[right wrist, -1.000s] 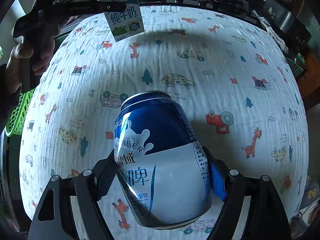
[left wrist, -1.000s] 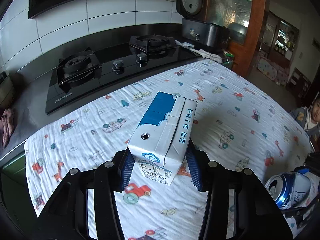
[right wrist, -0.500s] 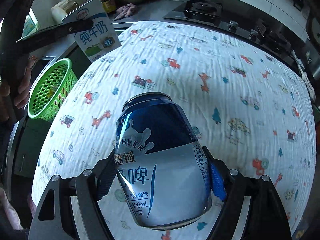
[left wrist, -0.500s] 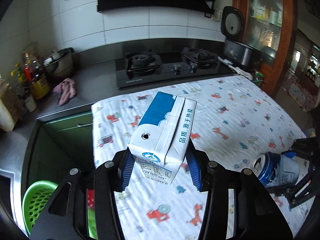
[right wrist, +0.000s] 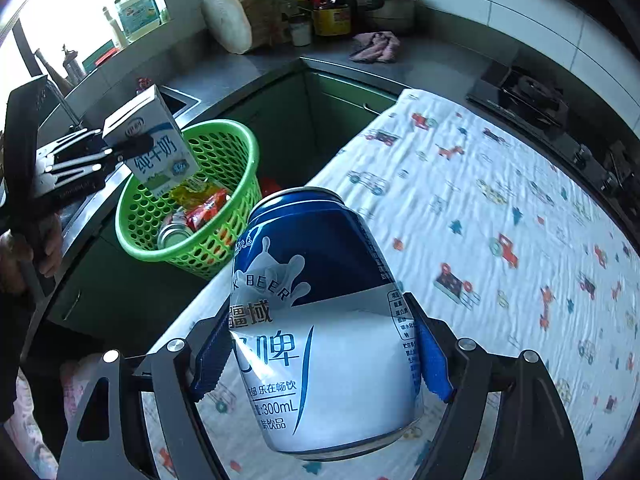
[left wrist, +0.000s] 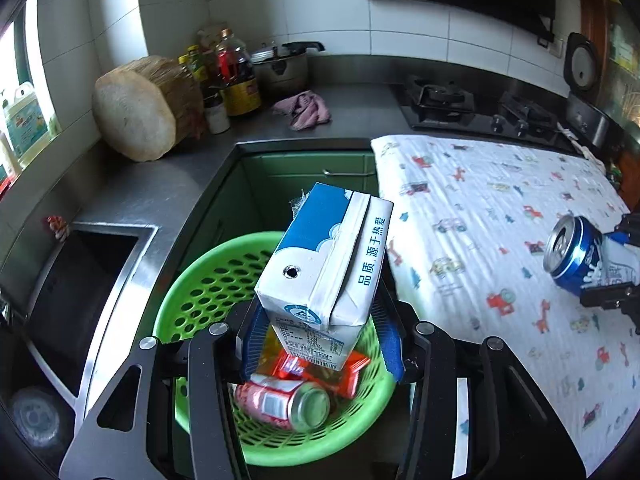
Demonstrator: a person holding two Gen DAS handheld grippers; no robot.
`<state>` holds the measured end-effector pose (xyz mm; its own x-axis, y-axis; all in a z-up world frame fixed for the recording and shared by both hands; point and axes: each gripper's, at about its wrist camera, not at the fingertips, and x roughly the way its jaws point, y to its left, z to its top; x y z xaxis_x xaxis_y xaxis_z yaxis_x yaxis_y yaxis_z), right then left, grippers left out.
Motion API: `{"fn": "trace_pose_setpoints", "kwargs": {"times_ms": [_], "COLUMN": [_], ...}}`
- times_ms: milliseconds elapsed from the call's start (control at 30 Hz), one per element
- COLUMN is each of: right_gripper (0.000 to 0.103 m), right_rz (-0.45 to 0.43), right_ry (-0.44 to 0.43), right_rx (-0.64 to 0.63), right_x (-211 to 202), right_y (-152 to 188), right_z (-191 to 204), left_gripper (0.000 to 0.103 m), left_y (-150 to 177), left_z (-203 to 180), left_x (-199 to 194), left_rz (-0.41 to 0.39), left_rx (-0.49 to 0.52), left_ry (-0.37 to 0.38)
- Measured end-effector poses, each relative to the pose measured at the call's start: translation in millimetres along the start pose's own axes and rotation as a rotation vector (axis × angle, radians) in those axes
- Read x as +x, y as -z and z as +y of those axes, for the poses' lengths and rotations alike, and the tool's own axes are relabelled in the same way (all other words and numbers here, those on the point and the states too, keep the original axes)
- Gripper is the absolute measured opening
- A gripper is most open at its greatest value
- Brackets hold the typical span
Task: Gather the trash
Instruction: 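Carry carton and can over the green wastebasket and open both tools to drop them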
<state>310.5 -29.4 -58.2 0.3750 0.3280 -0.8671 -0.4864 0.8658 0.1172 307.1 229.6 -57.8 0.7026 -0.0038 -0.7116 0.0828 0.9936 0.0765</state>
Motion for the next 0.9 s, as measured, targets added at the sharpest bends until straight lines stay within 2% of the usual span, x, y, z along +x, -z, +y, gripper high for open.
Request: {"fn": "trace_pose_setpoints", "kwargs": {"times_ms": [333, 633, 667, 733, 900], "right_gripper": [0.075, 0.075, 0.075, 0.075, 0.074], "right_rz": [-0.015, -0.031, -0.031, -0.033, -0.043], "right_ry": [-0.046, -0.092, -0.097, -0.106, -0.121], "right_rx": [-0.07, -0.058, -0.056, -0.055, -0.047], "right_x": [31.9, 62.1, 64.4, 69.4, 80.7], "right_y": [-61.0, -107.0, -110.4, -117.6, -132.2], "right_z": [67.2, 99.5, 101.7, 107.1, 120.0], "left_gripper": [0.048, 0.05, 0.052, 0.061, 0.07], "left_y": [50.0, 68.4, 69.3, 69.8, 71.2], "left_z": [35.6, 59.2, 60.7, 62.7, 64.0], "left_x": [18.3, 16.7, 16.1, 14.7, 9.7], "left_rz": [0.094, 0.124, 0.126, 0.123, 0.119], "left_rx": [-0.053, -0.127, -0.131, -0.136, -0.152], "left_ry": [-0.061, -0.075, -0.077, -0.086, -0.096]}}
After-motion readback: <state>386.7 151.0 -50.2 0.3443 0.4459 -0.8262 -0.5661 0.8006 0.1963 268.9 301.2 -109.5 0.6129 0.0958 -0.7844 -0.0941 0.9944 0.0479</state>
